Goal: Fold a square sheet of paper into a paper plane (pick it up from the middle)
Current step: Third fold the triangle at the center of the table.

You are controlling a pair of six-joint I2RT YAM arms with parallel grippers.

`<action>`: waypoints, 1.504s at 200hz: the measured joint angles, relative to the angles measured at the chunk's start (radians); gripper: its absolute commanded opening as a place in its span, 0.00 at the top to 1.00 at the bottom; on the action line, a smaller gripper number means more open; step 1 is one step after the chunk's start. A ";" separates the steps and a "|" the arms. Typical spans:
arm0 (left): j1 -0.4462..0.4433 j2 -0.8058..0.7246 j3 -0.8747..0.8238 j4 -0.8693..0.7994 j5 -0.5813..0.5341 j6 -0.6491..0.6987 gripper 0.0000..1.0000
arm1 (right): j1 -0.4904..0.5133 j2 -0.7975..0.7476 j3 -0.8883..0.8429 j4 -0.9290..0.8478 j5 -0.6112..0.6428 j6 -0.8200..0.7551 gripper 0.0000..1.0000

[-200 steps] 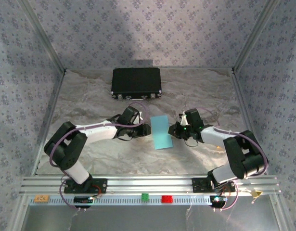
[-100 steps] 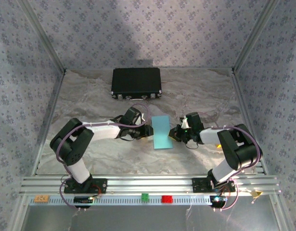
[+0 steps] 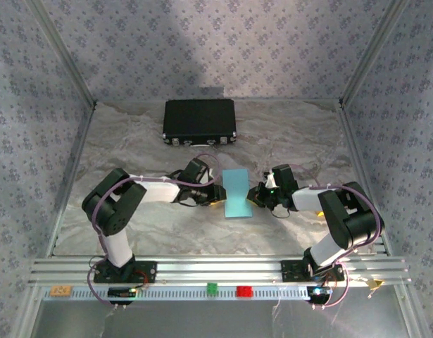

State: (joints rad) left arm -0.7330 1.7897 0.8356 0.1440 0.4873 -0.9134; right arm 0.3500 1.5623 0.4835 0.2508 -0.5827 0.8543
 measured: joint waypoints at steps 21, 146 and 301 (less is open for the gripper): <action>0.000 0.012 0.002 0.023 0.017 -0.013 0.73 | 0.000 0.000 -0.002 0.003 0.000 0.003 0.92; 0.000 0.033 0.011 0.051 0.045 -0.035 0.76 | 0.000 -0.003 -0.006 0.012 0.002 0.003 0.92; 0.000 0.003 0.010 0.058 0.029 -0.050 1.00 | 0.026 -0.108 -0.056 0.034 0.017 0.013 0.64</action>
State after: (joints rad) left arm -0.7330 1.7931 0.8455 0.2016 0.5163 -0.9630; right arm 0.3759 1.4548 0.4274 0.2852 -0.5655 0.8673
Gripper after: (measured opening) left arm 0.044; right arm 0.316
